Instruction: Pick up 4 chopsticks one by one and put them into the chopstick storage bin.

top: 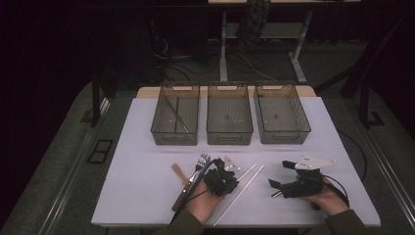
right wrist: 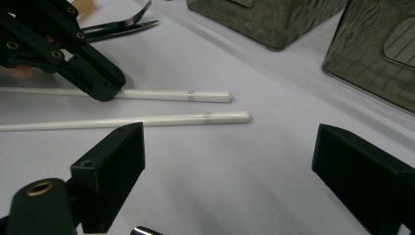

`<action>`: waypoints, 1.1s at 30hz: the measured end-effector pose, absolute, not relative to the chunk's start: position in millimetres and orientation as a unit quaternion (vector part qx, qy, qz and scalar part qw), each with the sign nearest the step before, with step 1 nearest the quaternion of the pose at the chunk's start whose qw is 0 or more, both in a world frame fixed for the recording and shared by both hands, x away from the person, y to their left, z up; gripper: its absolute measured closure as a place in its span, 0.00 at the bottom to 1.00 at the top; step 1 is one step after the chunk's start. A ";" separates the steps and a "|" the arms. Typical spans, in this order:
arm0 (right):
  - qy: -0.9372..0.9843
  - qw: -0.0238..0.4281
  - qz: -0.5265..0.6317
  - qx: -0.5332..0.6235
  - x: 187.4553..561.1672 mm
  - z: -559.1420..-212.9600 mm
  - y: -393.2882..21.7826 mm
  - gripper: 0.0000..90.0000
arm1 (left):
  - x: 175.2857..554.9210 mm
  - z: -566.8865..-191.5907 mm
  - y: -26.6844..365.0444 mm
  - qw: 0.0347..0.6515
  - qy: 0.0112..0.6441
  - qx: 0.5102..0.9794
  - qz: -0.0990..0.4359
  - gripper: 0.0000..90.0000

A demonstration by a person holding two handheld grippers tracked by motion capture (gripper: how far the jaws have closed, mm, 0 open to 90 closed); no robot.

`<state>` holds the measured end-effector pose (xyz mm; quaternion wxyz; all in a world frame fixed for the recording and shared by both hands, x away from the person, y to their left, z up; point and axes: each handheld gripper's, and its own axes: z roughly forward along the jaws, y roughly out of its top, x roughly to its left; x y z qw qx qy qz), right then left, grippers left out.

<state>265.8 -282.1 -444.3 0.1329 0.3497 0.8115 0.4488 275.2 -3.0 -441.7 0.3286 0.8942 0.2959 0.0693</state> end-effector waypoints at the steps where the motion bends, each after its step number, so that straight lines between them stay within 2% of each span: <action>1: 0.812 0.132 0.448 0.350 266.0 -444.4 -281.9 0.13 | 275.1 -441.7 -2.9 0.329 0.300 0.893 0.068 0.93; 15: 0.810 0.132 0.450 0.351 266.5 -443.9 -283.8 0.13 | 285.1 -440.7 1.5 0.346 0.308 0.884 0.056 0.93; 33: 0.811 0.132 0.450 0.351 266.2 -444.0 -283.5 0.13 | 298.4 -404.0 20.0 0.409 0.281 0.868 0.002 0.93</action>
